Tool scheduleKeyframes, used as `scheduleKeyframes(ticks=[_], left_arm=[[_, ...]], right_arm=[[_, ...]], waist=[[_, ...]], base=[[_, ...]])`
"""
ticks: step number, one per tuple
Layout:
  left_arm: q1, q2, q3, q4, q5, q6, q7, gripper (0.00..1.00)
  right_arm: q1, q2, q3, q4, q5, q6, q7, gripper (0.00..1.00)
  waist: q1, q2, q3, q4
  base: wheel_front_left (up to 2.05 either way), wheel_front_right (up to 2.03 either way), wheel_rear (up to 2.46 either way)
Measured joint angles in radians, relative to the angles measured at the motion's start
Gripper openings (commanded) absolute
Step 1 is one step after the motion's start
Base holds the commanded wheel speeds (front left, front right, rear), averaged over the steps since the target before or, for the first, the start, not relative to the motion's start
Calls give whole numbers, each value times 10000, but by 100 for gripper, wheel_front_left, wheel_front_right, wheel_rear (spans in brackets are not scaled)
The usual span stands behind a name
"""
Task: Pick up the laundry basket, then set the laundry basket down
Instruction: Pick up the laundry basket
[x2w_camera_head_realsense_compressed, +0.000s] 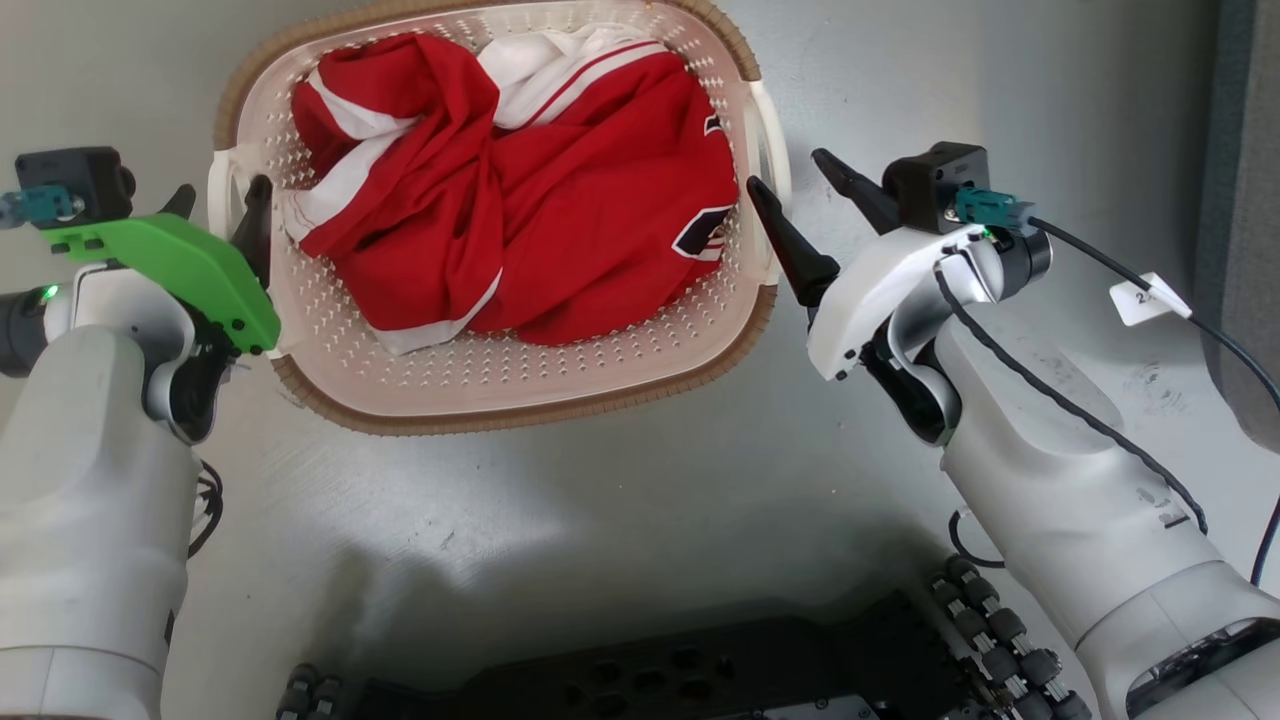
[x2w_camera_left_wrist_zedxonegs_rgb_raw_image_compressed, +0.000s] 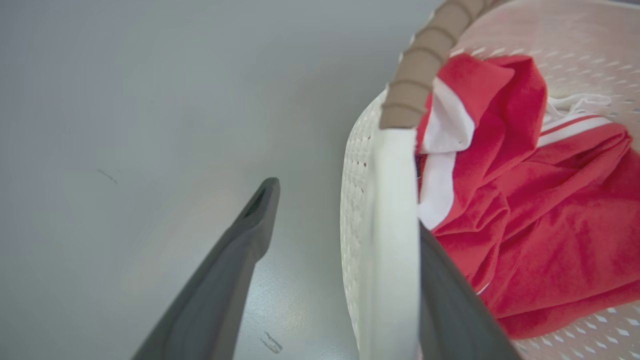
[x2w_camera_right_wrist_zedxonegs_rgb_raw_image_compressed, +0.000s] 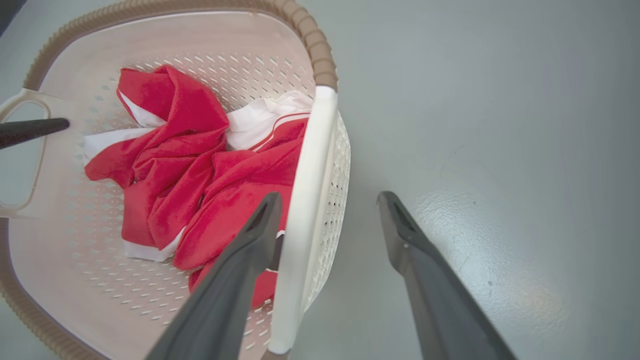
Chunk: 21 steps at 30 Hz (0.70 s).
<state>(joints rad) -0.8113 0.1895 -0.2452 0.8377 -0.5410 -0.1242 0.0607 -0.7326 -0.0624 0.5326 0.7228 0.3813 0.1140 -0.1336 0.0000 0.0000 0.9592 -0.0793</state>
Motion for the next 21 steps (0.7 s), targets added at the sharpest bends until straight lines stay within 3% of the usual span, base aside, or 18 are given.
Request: scheduleKeyframes(ticks=[1,2,4,5,6,7,21], left_arm=[[0,0,0,0,0,0,0,100],[-58,-19,-42,61,-13,-2,0,85],[-151,-71,-121,221,-31,-4,2,11],[-201,-127,-148,284,-82,-4,6,11],[-236,-176,-171,309,-109,-27,13,0],[-282,-224,-198,334,-111,-82,13,0],[-497,-324,-915,535,-828,-77,-272,0]], right_arm=[[0,0,0,0,0,0,0,100],[-37,-4,54,82,6,0,27,100],[-94,0,148,203,125,0,63,100],[-152,0,186,265,194,0,81,99],[-209,-2,203,314,278,0,132,47],[-263,-2,215,357,366,0,155,0],[-722,176,299,1024,748,140,109,0]], waist=[[0,0,0,0],[0,0,19,19],[0,0,42,45],[0,0,52,56],[0,0,62,68],[0,0,70,79],[0,0,67,175]], base=[[0,0,0],[0,0,0],[0,0,0],[0,0,0],[0,0,0],[0,0,0],[0,0,0]])
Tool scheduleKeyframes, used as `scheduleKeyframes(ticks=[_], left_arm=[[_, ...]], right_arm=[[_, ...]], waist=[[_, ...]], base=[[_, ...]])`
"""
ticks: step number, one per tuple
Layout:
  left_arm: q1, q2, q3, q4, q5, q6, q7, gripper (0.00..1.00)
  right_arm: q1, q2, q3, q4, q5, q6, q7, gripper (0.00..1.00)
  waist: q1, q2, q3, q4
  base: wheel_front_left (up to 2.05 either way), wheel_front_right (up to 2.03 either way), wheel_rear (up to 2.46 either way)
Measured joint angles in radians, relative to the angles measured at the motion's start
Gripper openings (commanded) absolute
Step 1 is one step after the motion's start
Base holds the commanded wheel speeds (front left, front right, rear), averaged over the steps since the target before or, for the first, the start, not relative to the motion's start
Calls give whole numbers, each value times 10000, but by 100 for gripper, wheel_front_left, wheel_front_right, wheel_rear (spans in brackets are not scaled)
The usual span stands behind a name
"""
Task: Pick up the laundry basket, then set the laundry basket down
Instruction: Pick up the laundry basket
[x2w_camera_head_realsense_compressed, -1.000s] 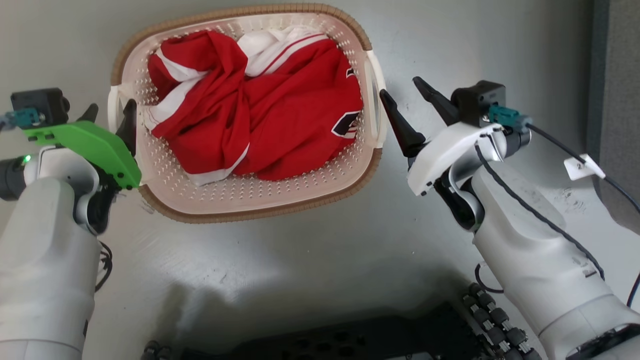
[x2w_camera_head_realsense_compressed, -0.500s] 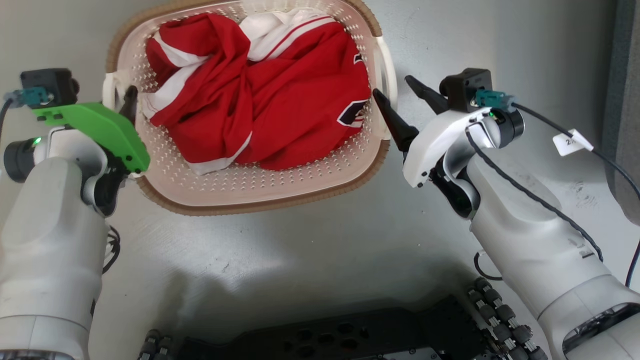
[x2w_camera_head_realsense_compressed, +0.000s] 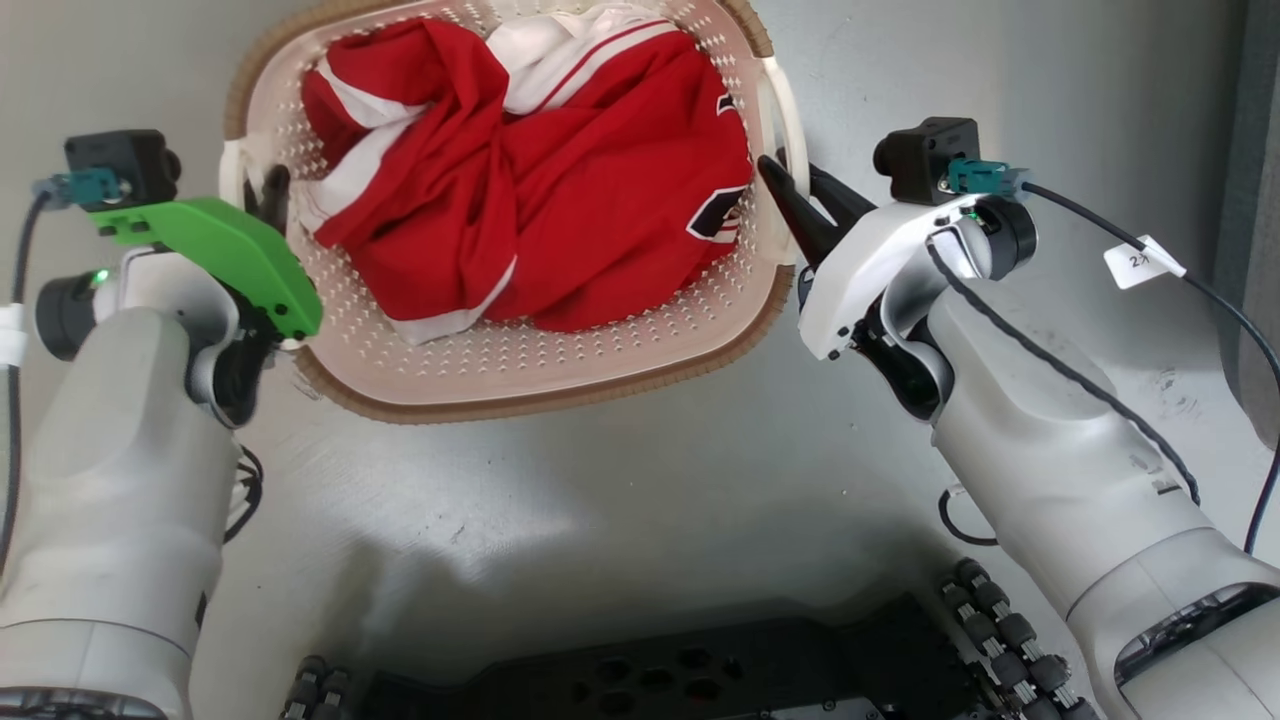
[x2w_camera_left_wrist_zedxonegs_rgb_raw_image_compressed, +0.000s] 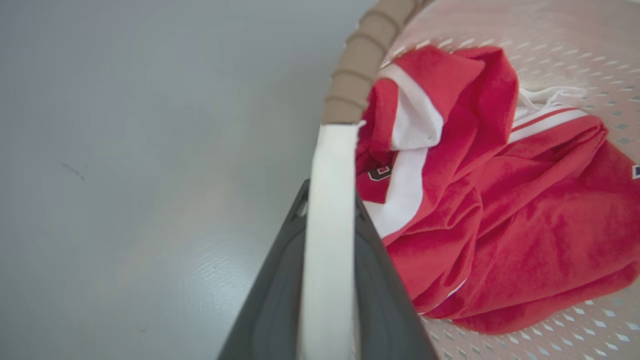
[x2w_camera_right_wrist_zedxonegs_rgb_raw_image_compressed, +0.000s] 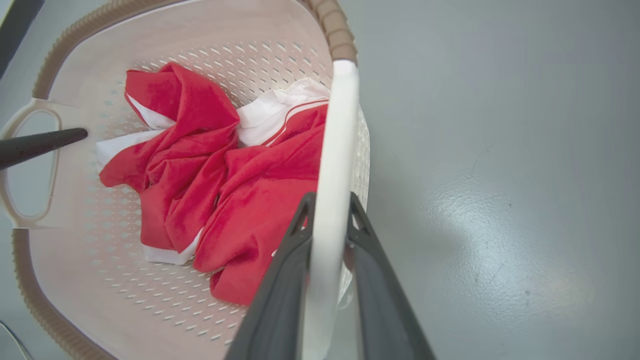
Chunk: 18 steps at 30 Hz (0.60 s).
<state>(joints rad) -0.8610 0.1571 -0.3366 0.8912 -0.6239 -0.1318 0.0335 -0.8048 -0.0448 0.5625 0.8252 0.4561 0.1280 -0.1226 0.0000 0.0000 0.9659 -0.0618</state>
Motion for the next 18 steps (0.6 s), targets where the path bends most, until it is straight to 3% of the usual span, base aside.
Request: scheduleKeyframes(ticks=[18], left_arm=[[76,-516,-788,683,-1057,0,-159,0]], right_arm=[[-81,90,-407,1768,493,-6,19,0]], waist=[[0,0,-1068,-10]], base=[[0,0,0]])
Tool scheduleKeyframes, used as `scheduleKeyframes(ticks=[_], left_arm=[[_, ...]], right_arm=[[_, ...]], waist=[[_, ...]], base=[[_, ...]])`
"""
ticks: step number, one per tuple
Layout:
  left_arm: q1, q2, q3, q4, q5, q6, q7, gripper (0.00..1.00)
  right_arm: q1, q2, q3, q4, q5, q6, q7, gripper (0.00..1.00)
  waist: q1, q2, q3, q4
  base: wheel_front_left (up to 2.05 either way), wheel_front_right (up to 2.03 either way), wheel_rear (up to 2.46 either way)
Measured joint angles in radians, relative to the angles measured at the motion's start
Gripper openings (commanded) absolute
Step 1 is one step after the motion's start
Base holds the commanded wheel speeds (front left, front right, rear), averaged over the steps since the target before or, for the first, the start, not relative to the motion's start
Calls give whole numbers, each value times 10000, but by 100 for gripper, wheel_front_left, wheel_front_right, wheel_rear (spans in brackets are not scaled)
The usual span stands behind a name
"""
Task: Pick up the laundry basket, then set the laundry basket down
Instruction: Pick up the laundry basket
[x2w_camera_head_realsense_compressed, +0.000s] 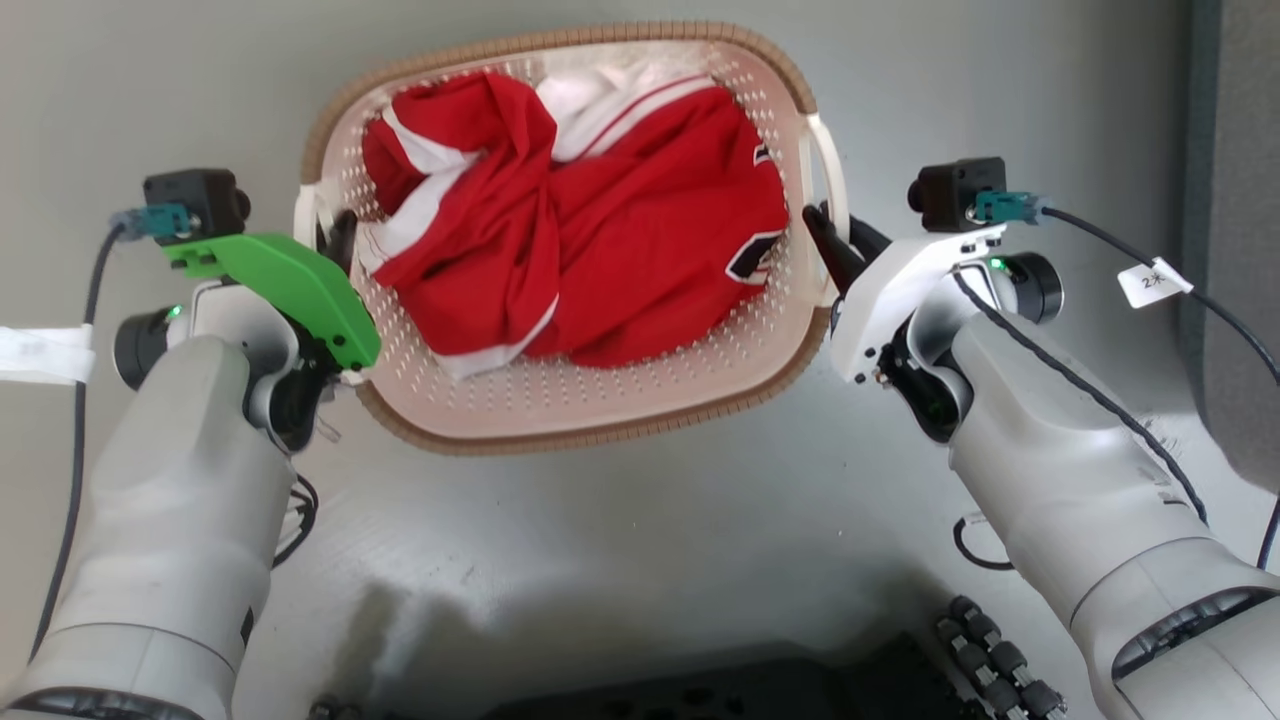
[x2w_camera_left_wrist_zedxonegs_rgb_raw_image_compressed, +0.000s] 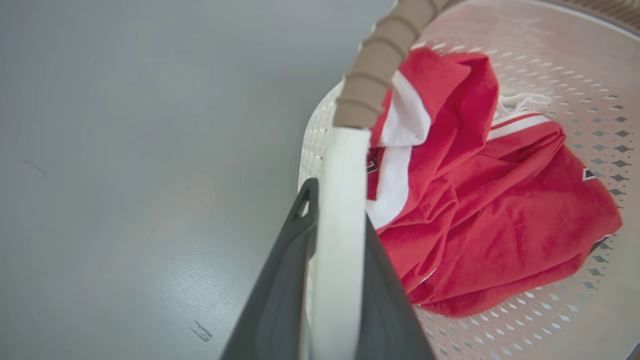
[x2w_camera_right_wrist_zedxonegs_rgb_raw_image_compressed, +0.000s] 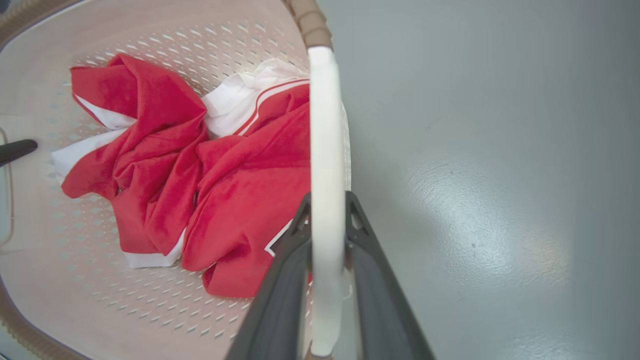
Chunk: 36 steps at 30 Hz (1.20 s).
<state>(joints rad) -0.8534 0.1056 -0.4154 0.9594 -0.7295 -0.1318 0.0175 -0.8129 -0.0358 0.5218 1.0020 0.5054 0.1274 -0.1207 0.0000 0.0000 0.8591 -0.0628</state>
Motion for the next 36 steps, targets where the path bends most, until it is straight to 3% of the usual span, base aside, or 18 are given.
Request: scheduleKeyframes(ticks=[15,36], left_arm=[[600,-267,-433,493,-1122,2,1246,0],[1369,-161,-650,832,-2192,6,2497,0]], right_arm=[[43,115,12,1252,518,77,984,0],[945,236,389,1555,1657,136,2460,0]], waist=[[0,0,-1554,-36],[0,0,-4055,1]], base=[[0,0,0],[0,0,0]])
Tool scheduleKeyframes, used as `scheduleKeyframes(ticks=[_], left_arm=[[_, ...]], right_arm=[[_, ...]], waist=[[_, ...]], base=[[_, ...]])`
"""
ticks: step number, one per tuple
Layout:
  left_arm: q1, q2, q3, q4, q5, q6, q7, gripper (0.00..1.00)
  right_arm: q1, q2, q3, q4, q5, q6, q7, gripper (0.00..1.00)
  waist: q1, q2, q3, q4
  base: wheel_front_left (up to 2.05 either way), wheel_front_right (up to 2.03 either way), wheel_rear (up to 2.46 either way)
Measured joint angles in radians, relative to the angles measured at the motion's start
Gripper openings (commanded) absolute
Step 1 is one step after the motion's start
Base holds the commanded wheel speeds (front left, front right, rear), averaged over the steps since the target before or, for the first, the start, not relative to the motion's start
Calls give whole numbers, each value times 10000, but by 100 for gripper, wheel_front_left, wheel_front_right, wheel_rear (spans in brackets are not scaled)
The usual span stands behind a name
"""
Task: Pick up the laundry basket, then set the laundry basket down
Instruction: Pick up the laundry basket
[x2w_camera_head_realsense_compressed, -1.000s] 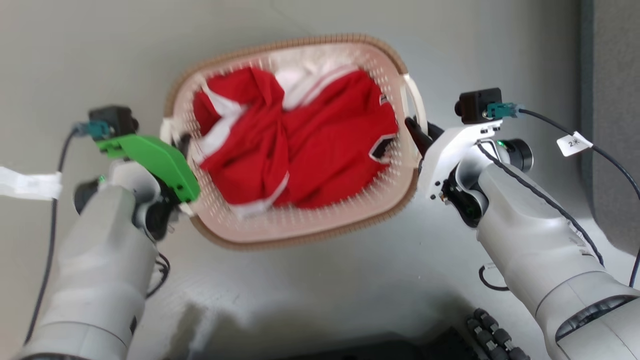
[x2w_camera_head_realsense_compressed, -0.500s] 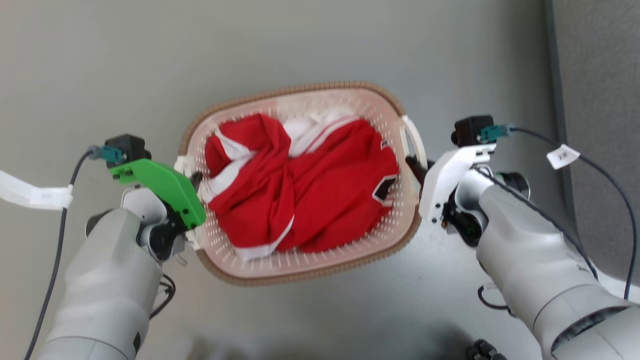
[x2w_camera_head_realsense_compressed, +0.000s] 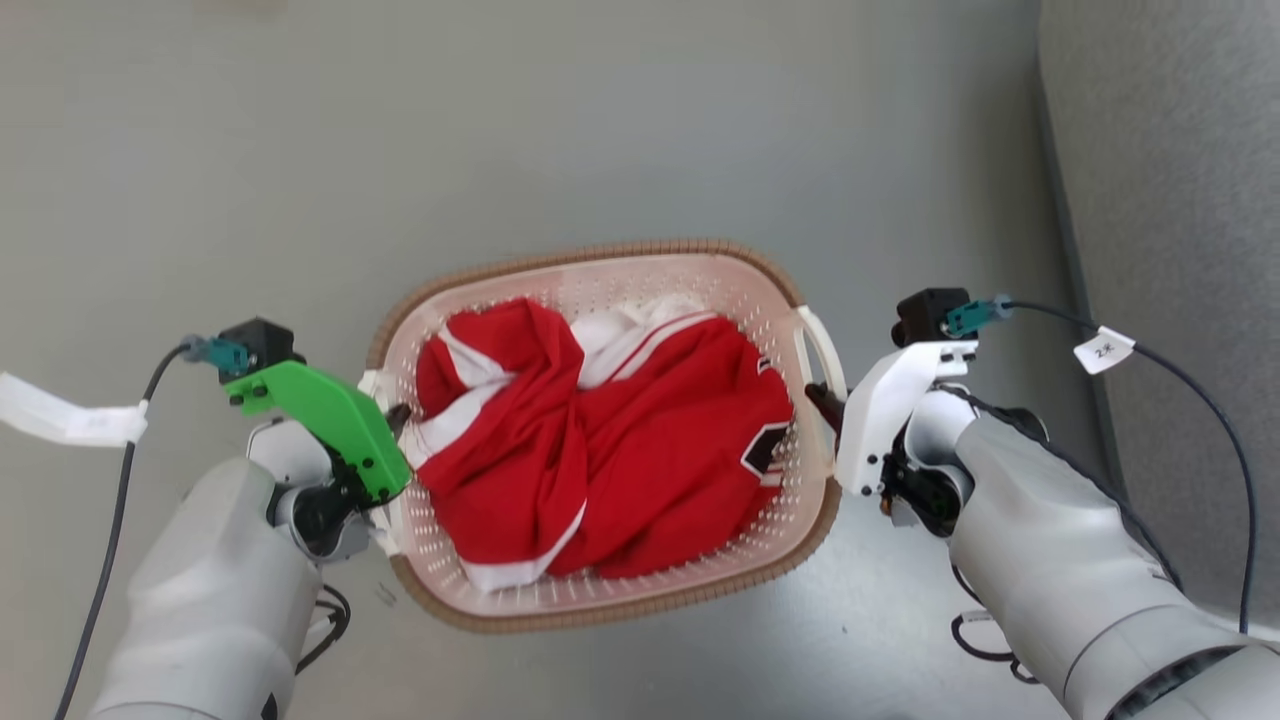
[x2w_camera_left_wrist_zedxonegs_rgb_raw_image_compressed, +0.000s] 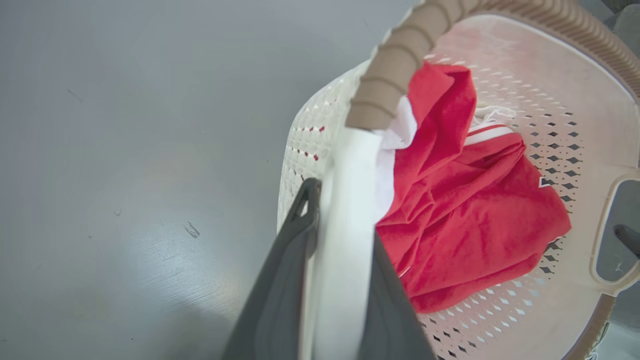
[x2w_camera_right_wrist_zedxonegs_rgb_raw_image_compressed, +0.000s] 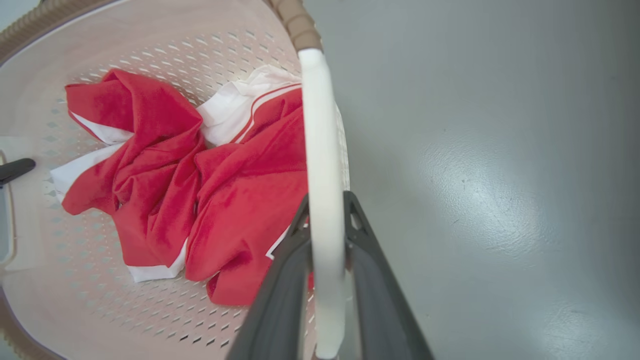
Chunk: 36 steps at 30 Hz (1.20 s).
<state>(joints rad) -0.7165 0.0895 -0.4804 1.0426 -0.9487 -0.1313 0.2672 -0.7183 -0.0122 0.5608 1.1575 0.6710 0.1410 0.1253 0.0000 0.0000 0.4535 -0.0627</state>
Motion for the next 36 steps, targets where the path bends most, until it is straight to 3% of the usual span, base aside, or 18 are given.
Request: scheduleKeyframes(ticks=[36], left_arm=[[1303,148,-159,362,-963,10,1120,0]], right_arm=[[854,59,558,146,1214,2,1948,0]], waist=[[0,0,-3113,-267]], base=[[0,0,0]])
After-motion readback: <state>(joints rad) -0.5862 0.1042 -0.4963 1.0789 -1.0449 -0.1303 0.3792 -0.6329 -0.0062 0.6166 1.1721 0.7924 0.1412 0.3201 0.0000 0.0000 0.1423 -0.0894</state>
